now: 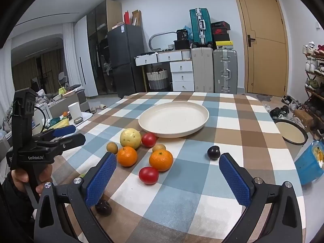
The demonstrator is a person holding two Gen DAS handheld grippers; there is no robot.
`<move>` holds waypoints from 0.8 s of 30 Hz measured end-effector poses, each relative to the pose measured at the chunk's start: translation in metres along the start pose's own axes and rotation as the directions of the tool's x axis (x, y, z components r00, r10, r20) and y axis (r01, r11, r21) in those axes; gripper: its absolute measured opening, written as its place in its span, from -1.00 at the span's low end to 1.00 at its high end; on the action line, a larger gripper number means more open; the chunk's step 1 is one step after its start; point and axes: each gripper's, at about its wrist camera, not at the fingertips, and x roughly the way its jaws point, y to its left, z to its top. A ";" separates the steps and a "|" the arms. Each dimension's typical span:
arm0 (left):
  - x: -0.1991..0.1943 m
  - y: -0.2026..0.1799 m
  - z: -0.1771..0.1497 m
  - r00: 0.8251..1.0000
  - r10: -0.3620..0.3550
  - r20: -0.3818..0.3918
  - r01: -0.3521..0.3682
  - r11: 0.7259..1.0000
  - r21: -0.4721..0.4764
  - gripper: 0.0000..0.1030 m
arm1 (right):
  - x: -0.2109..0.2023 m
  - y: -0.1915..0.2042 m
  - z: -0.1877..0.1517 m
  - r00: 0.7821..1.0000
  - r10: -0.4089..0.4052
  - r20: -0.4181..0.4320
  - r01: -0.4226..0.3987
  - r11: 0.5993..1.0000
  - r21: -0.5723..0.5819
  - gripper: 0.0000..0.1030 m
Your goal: Organize fruits
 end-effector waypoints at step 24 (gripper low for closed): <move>-0.001 -0.001 0.000 1.000 0.009 0.012 -0.010 1.000 0.016 0.98 | -0.008 0.000 -0.001 0.999 -0.001 0.033 0.001 1.000 0.003 1.00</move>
